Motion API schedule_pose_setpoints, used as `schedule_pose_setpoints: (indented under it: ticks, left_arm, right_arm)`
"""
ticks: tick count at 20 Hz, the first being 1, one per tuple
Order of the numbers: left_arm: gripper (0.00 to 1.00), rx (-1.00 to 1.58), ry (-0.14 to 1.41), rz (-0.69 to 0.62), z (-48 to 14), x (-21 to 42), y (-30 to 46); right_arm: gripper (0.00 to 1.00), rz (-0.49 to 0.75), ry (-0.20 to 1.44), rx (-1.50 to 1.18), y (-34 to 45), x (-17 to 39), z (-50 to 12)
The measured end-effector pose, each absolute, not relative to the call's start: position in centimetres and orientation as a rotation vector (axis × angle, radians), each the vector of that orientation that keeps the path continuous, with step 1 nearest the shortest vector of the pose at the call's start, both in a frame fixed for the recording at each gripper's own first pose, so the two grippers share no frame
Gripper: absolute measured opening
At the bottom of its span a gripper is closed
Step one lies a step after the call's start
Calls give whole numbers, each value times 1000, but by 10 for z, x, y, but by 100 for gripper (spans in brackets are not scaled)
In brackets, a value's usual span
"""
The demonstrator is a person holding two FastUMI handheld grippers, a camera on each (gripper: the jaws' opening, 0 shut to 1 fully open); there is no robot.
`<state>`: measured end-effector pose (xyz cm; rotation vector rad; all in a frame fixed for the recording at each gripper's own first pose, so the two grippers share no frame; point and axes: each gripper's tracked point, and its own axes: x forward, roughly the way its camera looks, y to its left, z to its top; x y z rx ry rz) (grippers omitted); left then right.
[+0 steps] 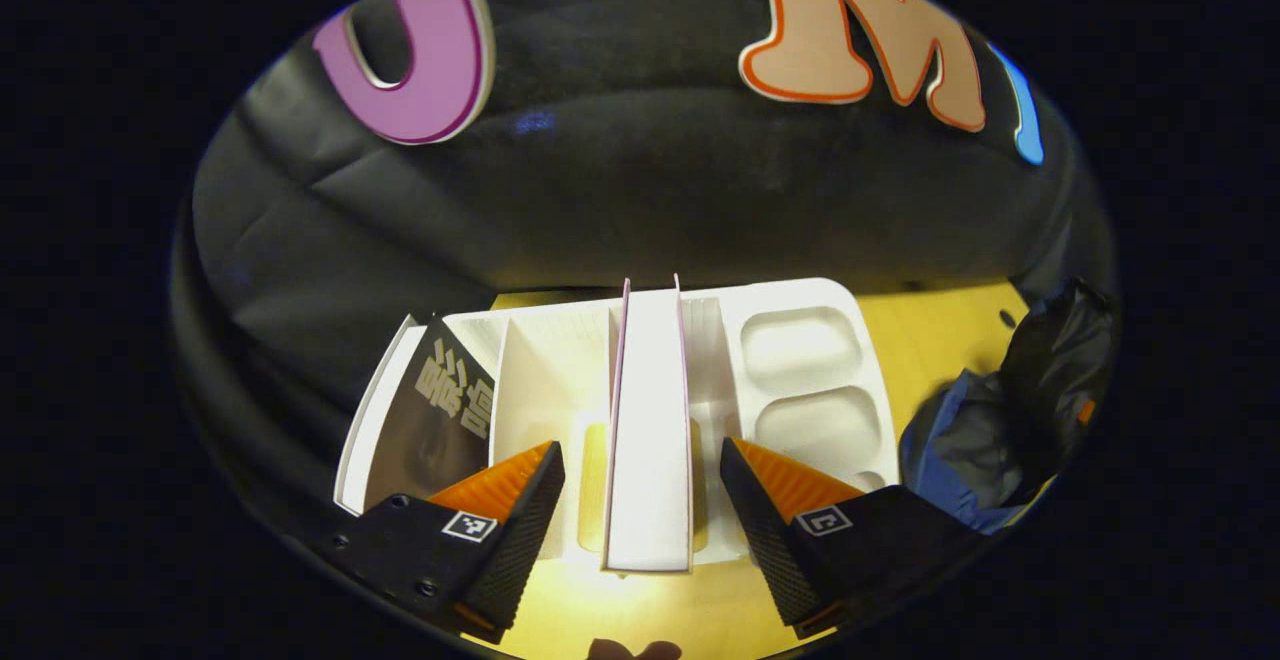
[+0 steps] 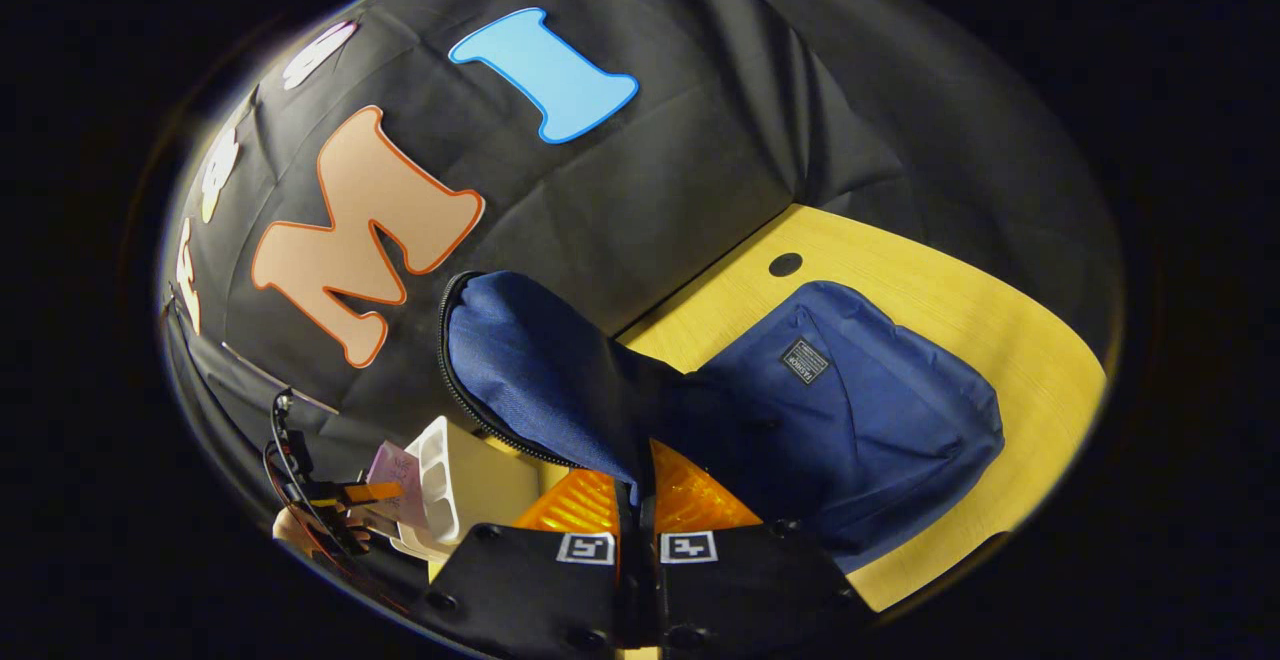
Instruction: Open the schoolbag, grab two books from the bookshelf and put them into the schoolbag.
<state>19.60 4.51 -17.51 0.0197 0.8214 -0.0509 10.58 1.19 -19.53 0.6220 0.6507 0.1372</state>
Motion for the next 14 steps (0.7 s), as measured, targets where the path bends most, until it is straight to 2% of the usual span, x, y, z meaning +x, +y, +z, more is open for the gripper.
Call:
schedule_pose_setpoints:
  ticks: [2, 5, 7, 8, 13, 14]
  left_arm:
    - [81, 39, 897, -53, -183, 190, 45]
    - [46, -3, 963, -131, -187, 189, 28]
    - [36, -13, 973, -146, -183, 187, 24]
    - [33, -19, 964, -150, -183, 189, 26]
    - [34, -79, 967, -152, -180, 180, 31]
    - [31, -82, 958, -159, -176, 176, 36]
  right_arm:
    - [5, 138, 649, 624, 11, 105, -194]
    - [3, 137, 647, 628, 11, 104, -195]
    - [5, 140, 649, 625, 10, 104, -196]
    - [5, 140, 648, 622, 9, 105, -195]
    - [5, 140, 650, 621, 10, 105, -195]
    - [5, 140, 649, 620, 10, 106, -195]
